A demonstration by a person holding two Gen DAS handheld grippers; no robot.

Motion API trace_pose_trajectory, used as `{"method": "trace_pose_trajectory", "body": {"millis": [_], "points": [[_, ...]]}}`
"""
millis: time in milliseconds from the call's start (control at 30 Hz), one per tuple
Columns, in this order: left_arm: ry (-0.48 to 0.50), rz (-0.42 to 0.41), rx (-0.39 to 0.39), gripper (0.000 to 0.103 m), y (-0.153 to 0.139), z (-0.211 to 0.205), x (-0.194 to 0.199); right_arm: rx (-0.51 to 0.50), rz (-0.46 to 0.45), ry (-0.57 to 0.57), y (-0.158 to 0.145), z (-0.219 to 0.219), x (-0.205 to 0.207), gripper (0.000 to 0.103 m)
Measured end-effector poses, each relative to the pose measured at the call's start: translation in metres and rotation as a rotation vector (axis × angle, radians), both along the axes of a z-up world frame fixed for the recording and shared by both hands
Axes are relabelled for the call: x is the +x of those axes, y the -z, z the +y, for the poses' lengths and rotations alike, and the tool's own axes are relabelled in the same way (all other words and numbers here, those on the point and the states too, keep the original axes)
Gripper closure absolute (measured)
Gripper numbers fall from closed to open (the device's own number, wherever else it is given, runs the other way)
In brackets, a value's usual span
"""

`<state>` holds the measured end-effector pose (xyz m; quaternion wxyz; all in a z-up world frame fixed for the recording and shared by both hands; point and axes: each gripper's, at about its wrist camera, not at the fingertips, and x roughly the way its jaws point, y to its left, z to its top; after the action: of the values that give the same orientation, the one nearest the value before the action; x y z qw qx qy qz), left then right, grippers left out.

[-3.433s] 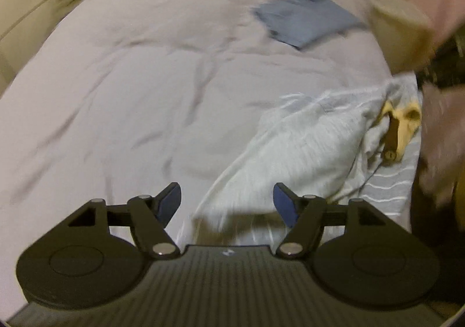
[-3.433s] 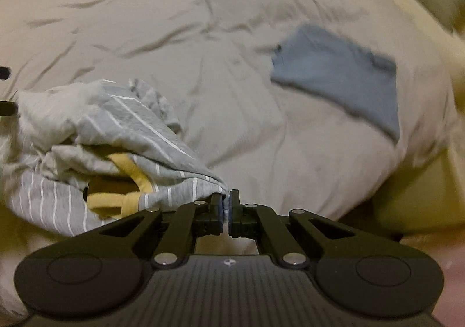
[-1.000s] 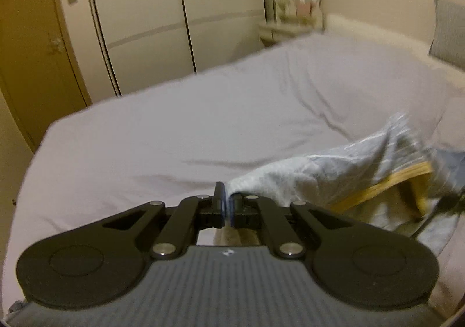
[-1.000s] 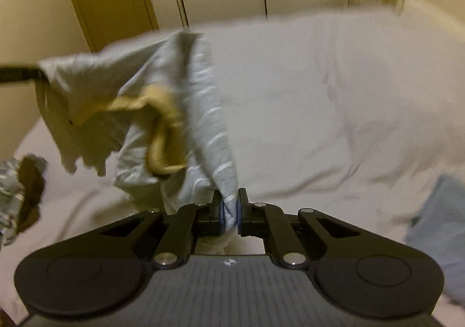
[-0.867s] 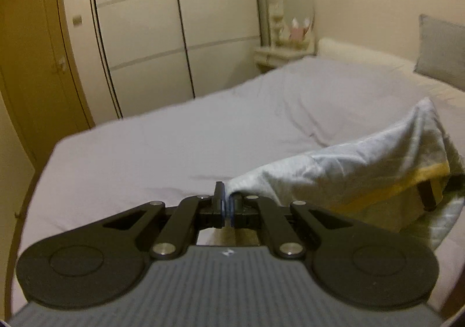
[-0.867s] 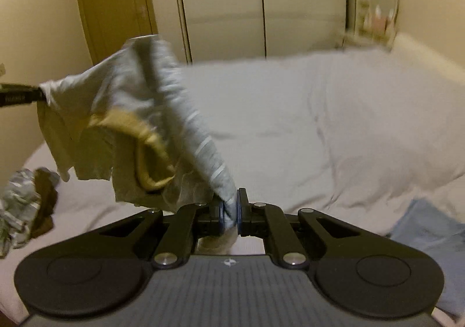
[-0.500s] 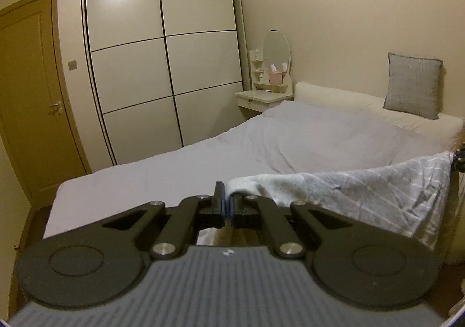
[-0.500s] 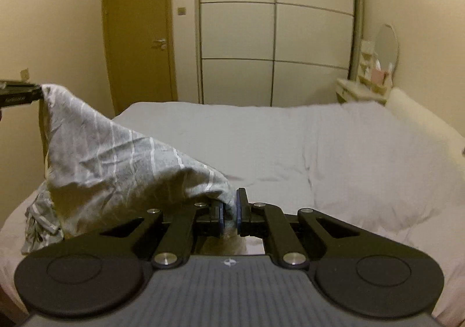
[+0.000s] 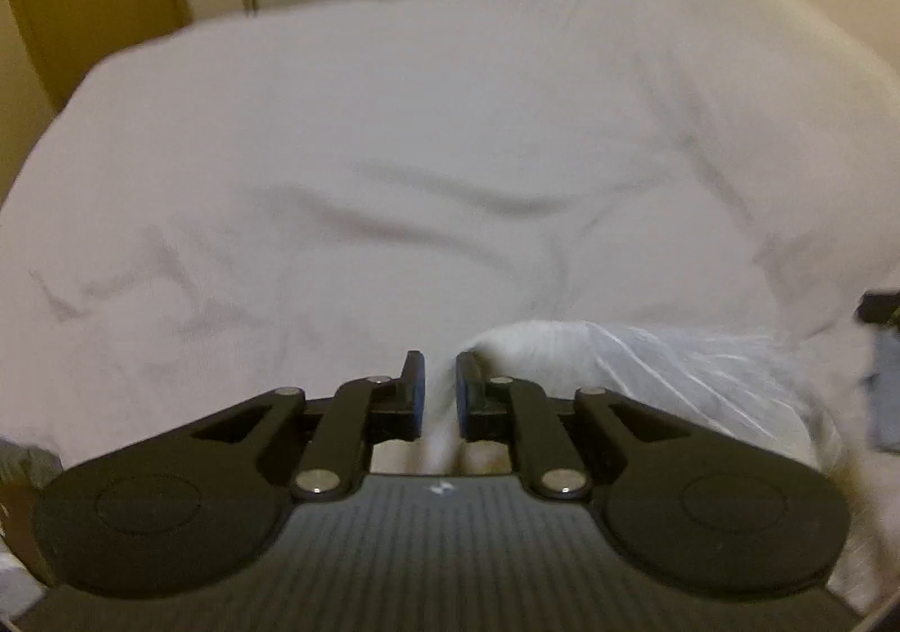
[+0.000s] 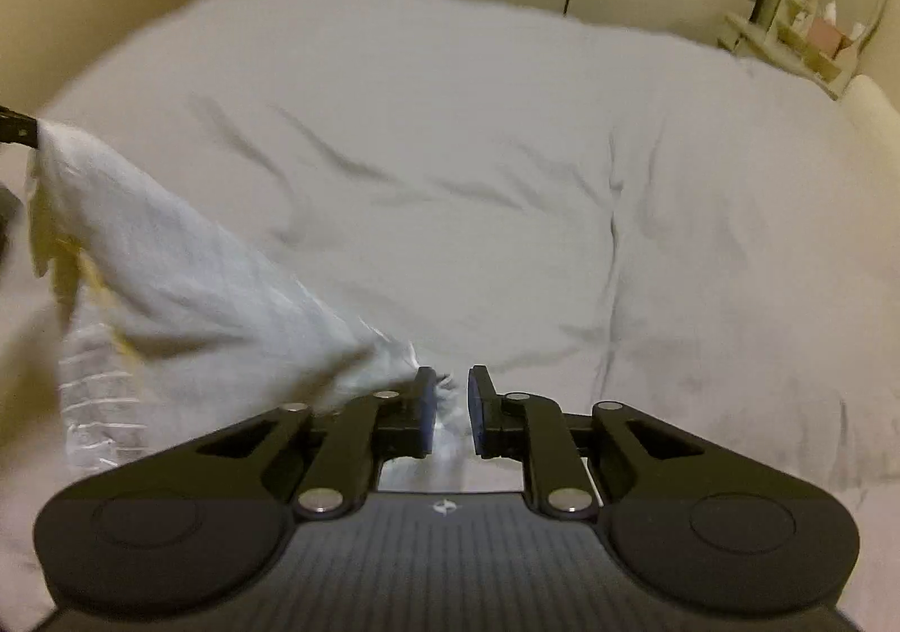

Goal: Fold clothes
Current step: 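Lower the shirt onto the bed and open both tools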

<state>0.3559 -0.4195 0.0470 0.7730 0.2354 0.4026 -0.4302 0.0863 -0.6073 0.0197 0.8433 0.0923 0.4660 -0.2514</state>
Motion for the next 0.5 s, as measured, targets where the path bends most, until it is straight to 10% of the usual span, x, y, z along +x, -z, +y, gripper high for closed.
{"method": "trace_pose_trajectory", "body": {"millis": [500], "points": [[-0.095, 0.109, 0.116, 0.084, 0.069, 0.065, -0.015, 0.166, 0.126, -0.368, 0.109, 0.11, 0.017, 0.039]]}}
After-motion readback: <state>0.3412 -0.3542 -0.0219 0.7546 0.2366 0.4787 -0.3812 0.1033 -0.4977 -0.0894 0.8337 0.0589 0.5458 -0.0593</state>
